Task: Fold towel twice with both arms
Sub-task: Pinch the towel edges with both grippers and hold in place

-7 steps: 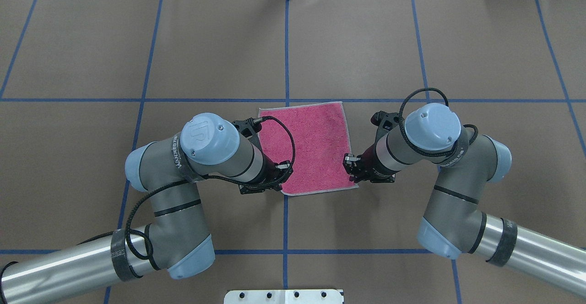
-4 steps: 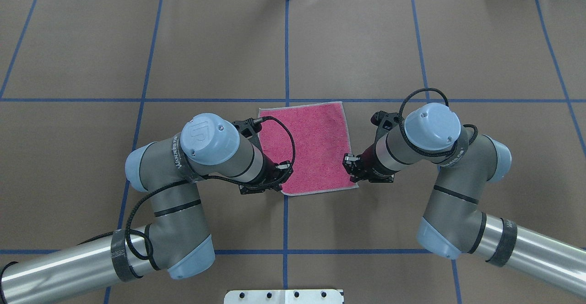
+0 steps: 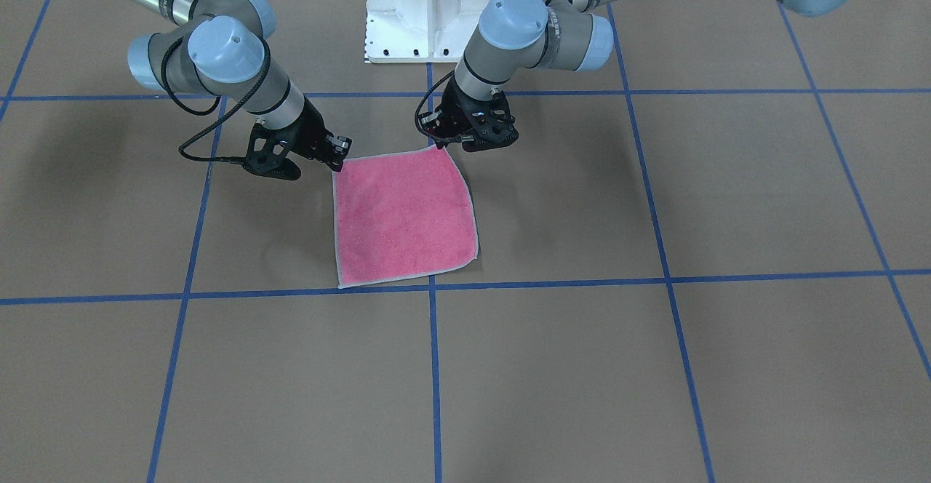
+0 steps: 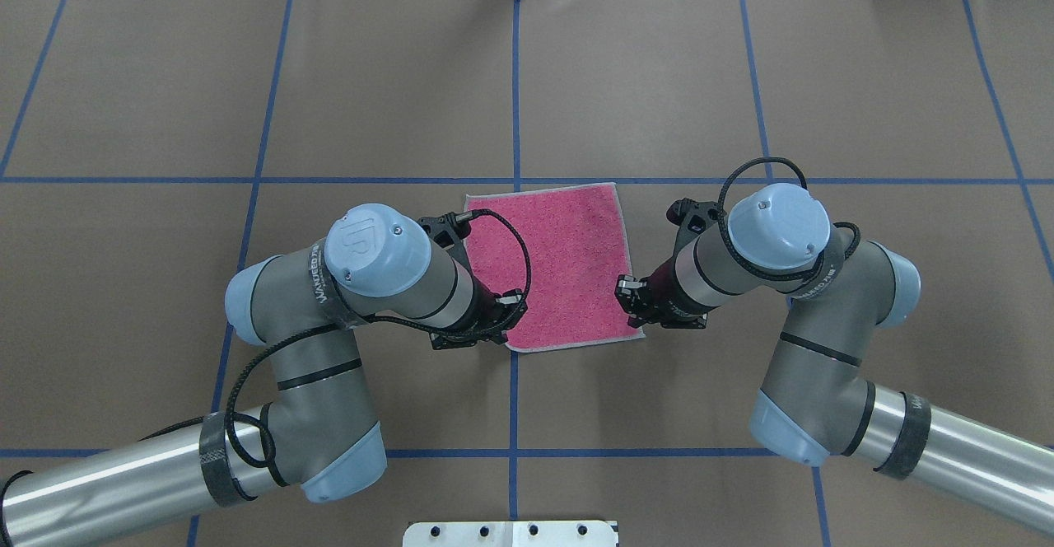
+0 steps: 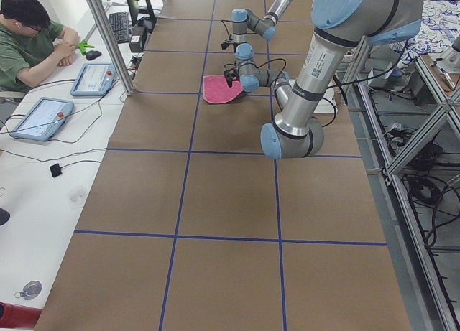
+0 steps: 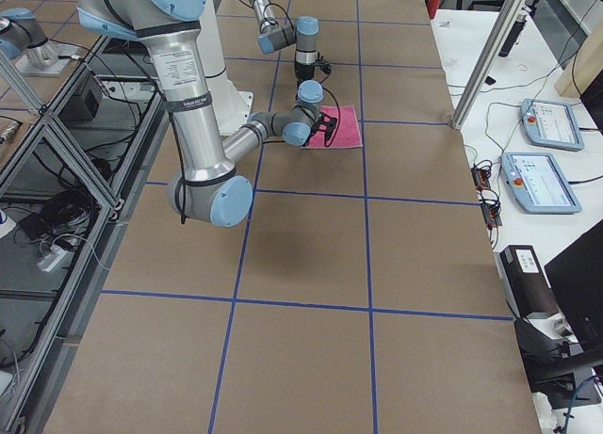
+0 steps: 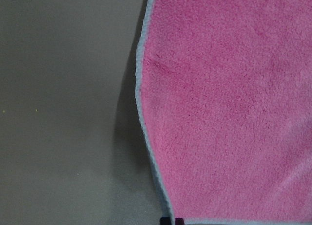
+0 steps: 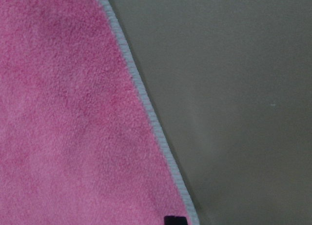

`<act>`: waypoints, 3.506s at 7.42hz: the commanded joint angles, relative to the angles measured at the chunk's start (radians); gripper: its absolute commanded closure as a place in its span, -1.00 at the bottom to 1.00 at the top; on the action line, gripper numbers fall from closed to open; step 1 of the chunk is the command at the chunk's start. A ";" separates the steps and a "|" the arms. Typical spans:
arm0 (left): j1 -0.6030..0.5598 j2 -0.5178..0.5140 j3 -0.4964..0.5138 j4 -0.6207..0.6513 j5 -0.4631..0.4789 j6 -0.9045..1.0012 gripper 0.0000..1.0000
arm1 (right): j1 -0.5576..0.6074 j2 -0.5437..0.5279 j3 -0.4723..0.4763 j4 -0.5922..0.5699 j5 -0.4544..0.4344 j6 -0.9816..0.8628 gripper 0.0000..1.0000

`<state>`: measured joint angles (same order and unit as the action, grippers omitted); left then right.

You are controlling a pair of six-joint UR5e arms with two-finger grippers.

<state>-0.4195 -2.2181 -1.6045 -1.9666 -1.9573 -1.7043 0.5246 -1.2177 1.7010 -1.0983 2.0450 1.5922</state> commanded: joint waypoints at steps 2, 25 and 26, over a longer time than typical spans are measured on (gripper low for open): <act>-0.001 0.000 0.000 0.000 0.000 0.000 1.00 | -0.002 0.000 -0.003 0.000 -0.005 0.000 -0.19; -0.001 -0.005 -0.002 -0.009 0.000 -0.001 1.00 | -0.009 0.004 -0.009 0.002 -0.006 0.006 0.28; -0.001 -0.005 -0.002 -0.009 0.000 -0.002 1.00 | -0.009 0.004 -0.009 0.002 -0.006 0.005 0.08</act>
<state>-0.4199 -2.2218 -1.6061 -1.9736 -1.9573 -1.7052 0.5145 -1.2122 1.6913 -1.0973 2.0381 1.5985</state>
